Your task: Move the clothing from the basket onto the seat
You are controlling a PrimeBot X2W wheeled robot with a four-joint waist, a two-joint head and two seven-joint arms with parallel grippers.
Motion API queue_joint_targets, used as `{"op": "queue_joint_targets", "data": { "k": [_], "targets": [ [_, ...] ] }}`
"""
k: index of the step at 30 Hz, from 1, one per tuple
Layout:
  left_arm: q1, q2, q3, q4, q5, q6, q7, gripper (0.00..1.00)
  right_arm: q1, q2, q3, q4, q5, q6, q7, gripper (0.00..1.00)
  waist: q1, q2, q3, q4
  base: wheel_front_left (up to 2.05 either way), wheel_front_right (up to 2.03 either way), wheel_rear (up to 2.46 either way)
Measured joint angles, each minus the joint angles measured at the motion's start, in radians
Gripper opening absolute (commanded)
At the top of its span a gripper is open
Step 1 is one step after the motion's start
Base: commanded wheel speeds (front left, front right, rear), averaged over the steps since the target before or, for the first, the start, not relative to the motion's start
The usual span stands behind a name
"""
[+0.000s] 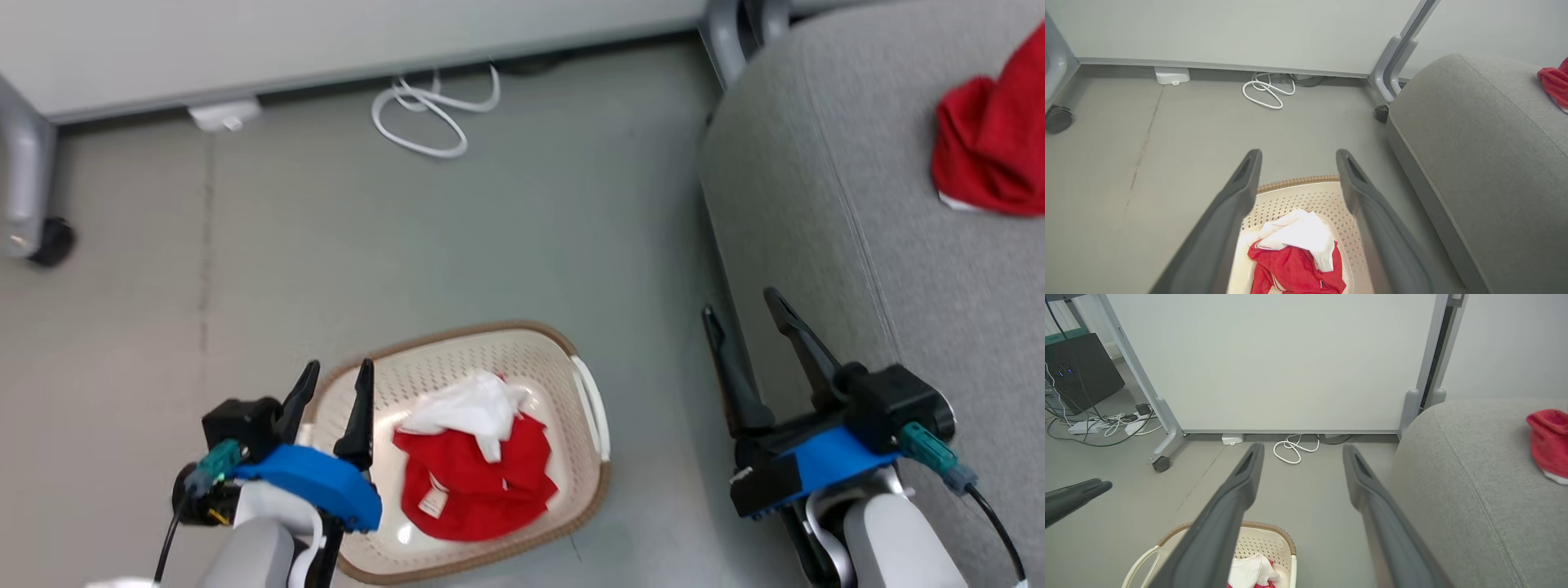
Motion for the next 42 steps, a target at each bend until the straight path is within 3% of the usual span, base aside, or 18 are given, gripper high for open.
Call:
{"op": "queue_joint_targets", "data": {
  "k": [12, 24, 29, 35, 42],
  "targets": [
    [-0.239, 0.064, -0.140, 0.208, -0.087, 0.000, 0.045, 1.00, -0.101, -0.001, 0.087, 0.023, 0.065, 0.000, -0.077, 1.00, 0.0002, 0.0000, 0.257, -0.166, 0.00, 0.00, 0.00],
    [-0.401, 0.105, -0.232, 0.348, -0.082, 0.000, 0.162, 1.00, -0.163, -0.001, 0.146, 0.040, 0.127, 0.000, -0.111, 1.00, 0.0001, 0.0000, 0.482, -0.282, 0.00, 0.00, 0.00],
    [-0.449, 0.126, -0.279, 0.400, -0.017, 0.049, 0.183, 1.00, -0.181, -0.001, 0.158, 0.027, 0.151, 0.000, -0.114, 1.00, 0.0001, -0.0001, 0.543, -0.311, 0.00, 0.00, 0.00],
    [-0.483, 0.134, -0.316, 0.442, 0.020, 0.068, 0.207, 1.00, -0.185, -0.001, 0.167, 0.003, 0.172, 0.000, -0.114, 1.00, 0.0001, 0.0000, 0.588, -0.338, 0.00, 0.00, 0.00],
    [-0.508, 0.150, -0.393, 0.519, 0.113, 0.170, 0.271, 1.00, -0.180, -0.001, 0.164, -0.018, 0.178, 0.000, -0.114, 1.00, 0.0000, 0.0000, 0.604, -0.338, 0.00, 0.00, 0.00]
  ]
}}
